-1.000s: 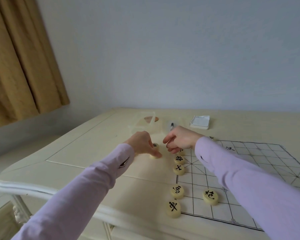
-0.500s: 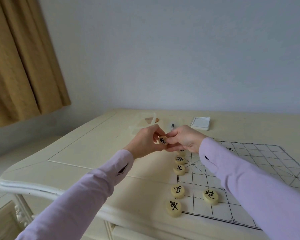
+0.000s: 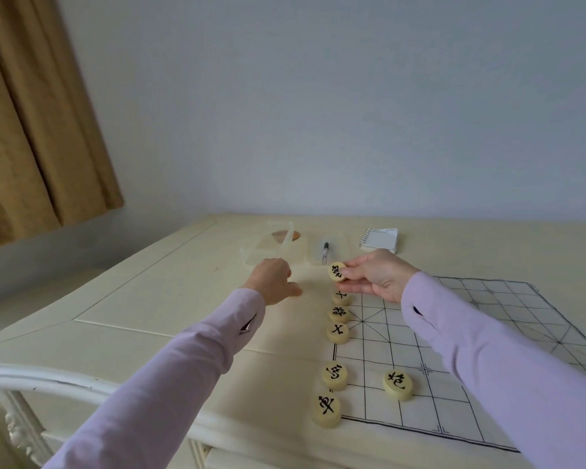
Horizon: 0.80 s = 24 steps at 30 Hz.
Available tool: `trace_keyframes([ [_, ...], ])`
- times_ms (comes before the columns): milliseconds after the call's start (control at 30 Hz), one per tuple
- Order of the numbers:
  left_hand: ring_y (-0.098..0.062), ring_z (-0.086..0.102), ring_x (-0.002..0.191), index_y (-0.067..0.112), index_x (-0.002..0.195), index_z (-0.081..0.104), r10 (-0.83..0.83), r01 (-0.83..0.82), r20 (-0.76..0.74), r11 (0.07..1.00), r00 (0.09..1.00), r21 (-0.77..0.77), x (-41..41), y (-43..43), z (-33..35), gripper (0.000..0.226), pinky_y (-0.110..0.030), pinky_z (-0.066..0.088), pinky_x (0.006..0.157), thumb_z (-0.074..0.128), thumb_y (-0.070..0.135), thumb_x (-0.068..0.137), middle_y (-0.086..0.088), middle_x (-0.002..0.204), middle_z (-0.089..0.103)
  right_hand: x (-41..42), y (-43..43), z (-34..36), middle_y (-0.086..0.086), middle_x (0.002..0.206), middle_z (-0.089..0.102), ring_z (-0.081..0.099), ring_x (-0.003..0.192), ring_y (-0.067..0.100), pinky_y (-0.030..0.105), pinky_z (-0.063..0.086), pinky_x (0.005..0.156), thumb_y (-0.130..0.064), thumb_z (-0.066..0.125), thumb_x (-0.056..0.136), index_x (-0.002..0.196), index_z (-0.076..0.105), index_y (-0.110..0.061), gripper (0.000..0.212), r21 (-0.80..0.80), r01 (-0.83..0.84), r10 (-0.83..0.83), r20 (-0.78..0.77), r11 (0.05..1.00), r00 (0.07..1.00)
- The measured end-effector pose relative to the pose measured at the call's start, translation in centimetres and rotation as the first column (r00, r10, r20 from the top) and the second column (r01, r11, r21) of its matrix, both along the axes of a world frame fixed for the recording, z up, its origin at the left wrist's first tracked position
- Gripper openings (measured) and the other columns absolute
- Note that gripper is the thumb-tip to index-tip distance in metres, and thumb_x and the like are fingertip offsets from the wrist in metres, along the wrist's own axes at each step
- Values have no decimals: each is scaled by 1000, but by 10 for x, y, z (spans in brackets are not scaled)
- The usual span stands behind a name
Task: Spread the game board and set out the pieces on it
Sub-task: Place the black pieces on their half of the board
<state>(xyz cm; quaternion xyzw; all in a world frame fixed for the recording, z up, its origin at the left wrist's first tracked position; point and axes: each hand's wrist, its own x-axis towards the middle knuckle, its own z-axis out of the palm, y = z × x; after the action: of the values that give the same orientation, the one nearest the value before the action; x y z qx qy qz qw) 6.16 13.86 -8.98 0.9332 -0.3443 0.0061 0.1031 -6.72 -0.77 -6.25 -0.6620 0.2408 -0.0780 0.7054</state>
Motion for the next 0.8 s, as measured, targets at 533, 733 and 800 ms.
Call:
trace_keyframes([
  [533,-21,23,56,14,49,32,-42,44,-115,999,992,16,-2,-6,11,42,-27,19,51,64,16,76,-2,53,28,-9,-29,-21,13,74,57,55,63,19,29,50,67,2,58,90,118,55,10,30,-128,130,-145,-112,983,983],
  [733,-19,52,69,11,88,67,-96,61,-129,966,987,-252,-9,-20,12,17,-26,43,62,68,24,78,-7,78,63,-3,-34,-25,14,72,57,56,62,20,29,50,66,3,56,91,118,53,11,29,-125,121,-137,-125,985,983],
  [800,-15,58,75,16,101,66,-126,69,-157,943,980,-326,-12,-25,13,23,-24,46,66,68,25,80,-4,85,68,-3,-36,-27,14,73,56,56,62,20,29,49,63,3,53,92,117,53,10,26,-100,118,-130,-124,988,984],
])
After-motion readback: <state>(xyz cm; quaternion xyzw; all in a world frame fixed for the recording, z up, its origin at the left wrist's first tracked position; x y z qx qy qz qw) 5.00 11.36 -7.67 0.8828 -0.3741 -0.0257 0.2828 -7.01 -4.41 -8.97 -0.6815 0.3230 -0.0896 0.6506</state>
